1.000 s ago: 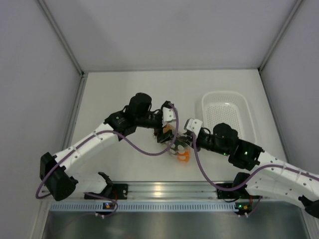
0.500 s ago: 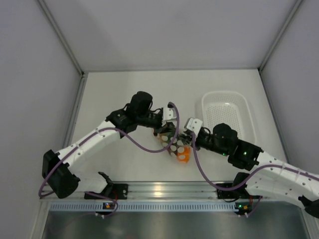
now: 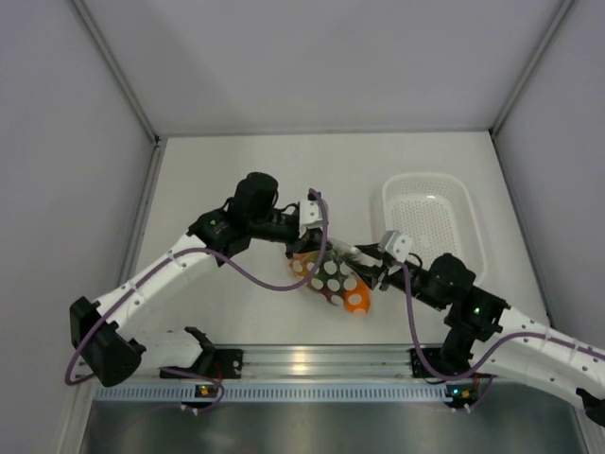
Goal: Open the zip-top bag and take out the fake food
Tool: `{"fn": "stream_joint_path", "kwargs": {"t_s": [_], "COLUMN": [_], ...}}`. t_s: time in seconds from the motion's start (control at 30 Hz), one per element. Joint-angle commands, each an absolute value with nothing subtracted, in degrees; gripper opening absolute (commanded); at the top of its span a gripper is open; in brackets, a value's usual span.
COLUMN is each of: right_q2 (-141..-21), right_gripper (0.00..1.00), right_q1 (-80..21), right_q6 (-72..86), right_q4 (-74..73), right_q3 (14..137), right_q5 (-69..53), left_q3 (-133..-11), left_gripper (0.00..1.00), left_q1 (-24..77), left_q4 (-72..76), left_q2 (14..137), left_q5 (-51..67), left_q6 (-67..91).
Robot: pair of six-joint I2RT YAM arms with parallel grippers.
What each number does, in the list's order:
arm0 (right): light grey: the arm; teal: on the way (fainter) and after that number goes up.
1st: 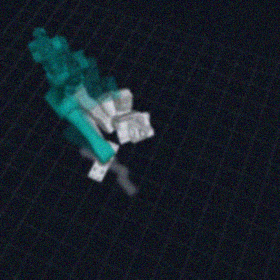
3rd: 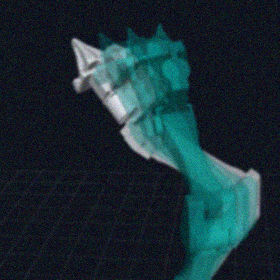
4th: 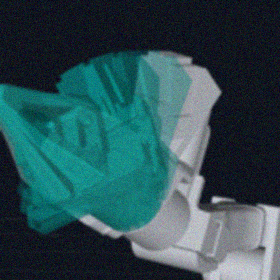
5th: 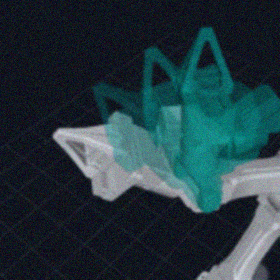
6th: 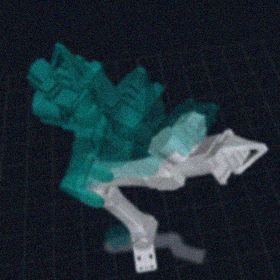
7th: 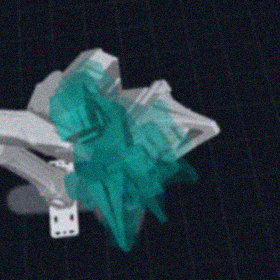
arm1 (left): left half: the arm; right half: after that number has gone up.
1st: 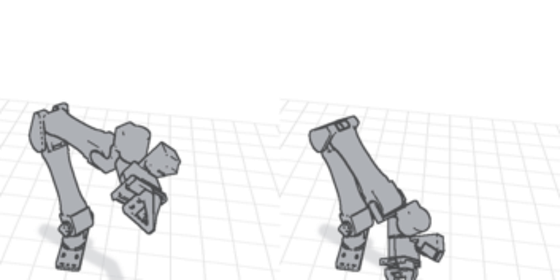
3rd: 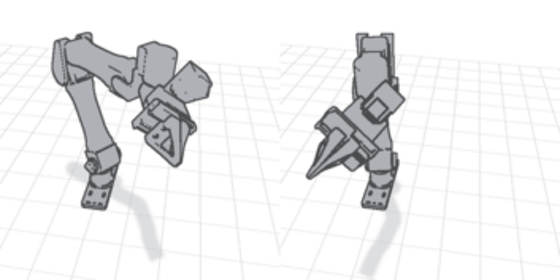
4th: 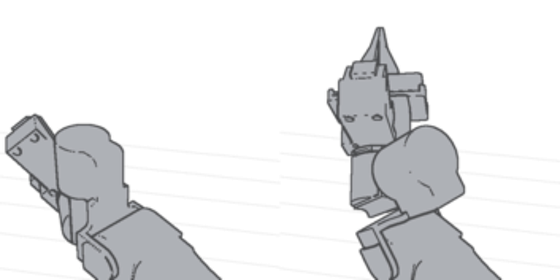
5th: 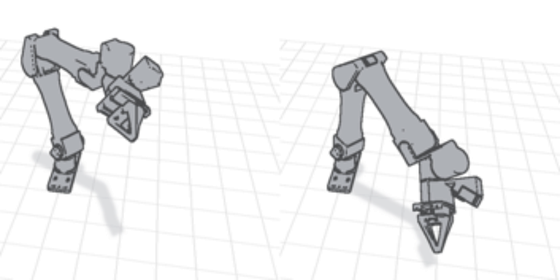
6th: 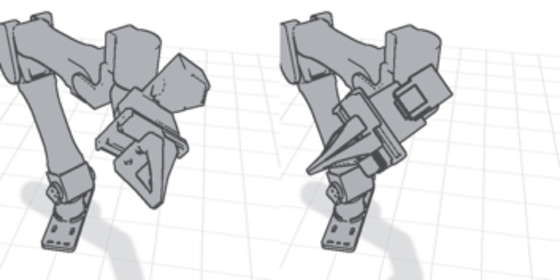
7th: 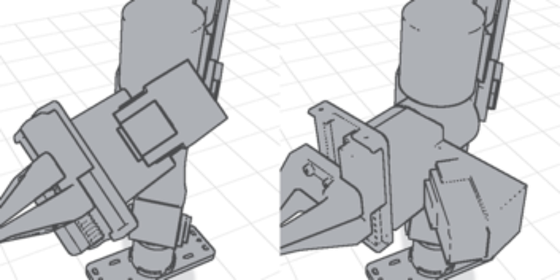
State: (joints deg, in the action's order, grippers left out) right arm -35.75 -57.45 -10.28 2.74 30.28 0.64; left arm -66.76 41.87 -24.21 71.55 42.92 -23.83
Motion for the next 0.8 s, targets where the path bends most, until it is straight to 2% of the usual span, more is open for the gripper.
{"fn": "stream_joint_path", "kwargs": {"t_s": [0.0,0.2,0.4,0.53,0.77], "right_q2": [-32.09,-31.73,-33.66,-34.36,-35.51], "right_gripper": [0.42,0.38,0.27,0.26,0.11], "right_q1": [-56.60,-56.43,-56.51,-56.51,-56.51], "right_q6": [-7.39,-5.27,-6.15,-5.98,-6.59], "right_q4": [12.48,13.19,13.01,13.45,12.92], "right_q3": [29.18,31.20,33.57,34.36,35.42], "right_q5": [1.93,-2.46,-6.85,-8.70,-10.11], "left_q3": [-68.99,-69.43,-69.96,-69.87,-70.05], "left_gripper": [0.00,0.00,0.00,0.00,0.00], "left_q1": [41.66,41.66,41.66,41.66,41.66], "left_q4": [-22.15,-22.15,-22.15,-22.15,-22.24], "left_q2": [68.64,67.41,66.71,66.62,67.85], "left_q5": [47.81,49.22,50.98,50.63,48.96], "left_q6": [-22.50,-21.97,-21.53,-21.18,-20.74]}}
